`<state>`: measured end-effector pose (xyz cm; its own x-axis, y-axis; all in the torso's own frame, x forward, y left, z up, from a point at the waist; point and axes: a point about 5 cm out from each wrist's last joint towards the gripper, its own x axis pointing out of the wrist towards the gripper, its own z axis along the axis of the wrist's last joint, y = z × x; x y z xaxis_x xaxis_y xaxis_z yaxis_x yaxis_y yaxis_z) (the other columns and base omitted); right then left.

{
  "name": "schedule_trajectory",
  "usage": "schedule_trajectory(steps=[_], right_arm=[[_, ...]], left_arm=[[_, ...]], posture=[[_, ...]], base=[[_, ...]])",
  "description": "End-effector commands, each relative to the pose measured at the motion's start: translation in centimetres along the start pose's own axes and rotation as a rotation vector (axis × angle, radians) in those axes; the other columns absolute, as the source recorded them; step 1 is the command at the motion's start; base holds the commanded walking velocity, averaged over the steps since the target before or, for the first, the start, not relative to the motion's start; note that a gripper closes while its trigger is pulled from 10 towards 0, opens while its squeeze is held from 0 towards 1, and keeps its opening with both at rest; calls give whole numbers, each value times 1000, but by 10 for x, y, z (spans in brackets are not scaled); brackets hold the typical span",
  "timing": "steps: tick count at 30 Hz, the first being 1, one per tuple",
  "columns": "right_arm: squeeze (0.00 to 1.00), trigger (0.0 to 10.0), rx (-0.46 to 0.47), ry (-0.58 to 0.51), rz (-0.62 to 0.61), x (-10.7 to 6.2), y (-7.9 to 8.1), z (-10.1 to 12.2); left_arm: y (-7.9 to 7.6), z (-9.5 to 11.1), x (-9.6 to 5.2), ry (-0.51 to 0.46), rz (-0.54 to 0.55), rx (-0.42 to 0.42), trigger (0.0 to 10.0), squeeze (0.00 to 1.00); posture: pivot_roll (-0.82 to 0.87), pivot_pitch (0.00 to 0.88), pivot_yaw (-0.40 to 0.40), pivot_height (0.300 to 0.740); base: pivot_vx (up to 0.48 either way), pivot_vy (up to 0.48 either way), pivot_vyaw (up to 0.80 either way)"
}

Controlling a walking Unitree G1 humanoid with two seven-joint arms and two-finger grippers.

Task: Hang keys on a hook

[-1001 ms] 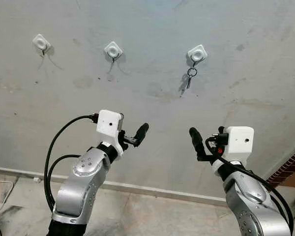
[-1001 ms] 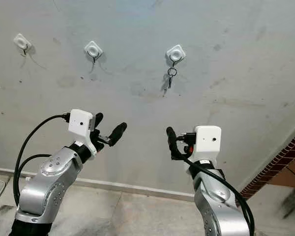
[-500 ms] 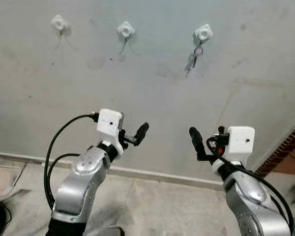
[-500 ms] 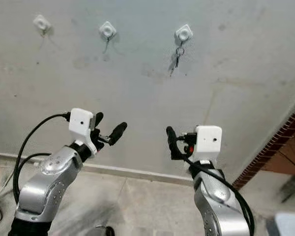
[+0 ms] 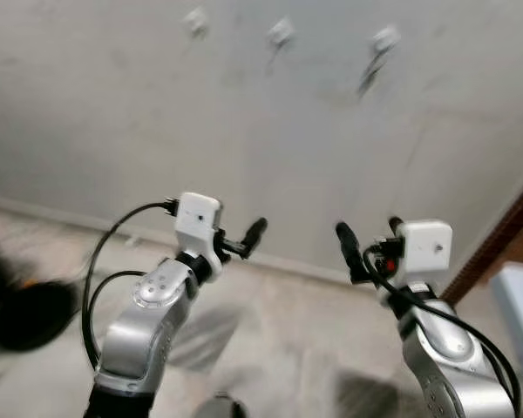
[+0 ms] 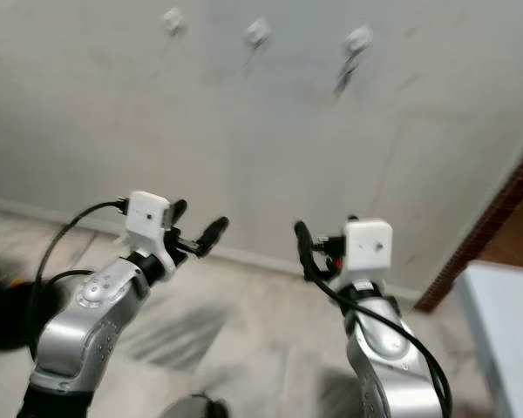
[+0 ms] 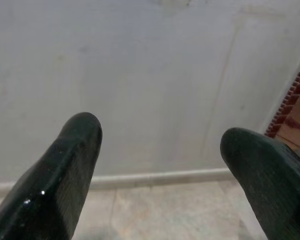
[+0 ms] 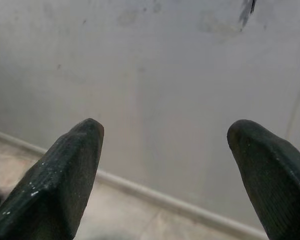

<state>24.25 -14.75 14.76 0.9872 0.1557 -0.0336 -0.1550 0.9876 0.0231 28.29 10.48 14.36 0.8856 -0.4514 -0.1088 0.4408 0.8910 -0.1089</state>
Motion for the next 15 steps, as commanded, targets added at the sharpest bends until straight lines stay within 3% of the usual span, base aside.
schedule_trajectory(steps=[1,15], right_arm=[[0,10000,-9,-19,-29,1,-2,5],[0,10000,-10,-27,-54,2,-8,7]], left_arm=[[-4,10,4,-33,-25,20,10000,0],[-6,12,4,-59,-80,9,10000,0]], posture=[[42,0,10,740],[41,0,14,740]], base=[[0,0,0],[0,0,0]])
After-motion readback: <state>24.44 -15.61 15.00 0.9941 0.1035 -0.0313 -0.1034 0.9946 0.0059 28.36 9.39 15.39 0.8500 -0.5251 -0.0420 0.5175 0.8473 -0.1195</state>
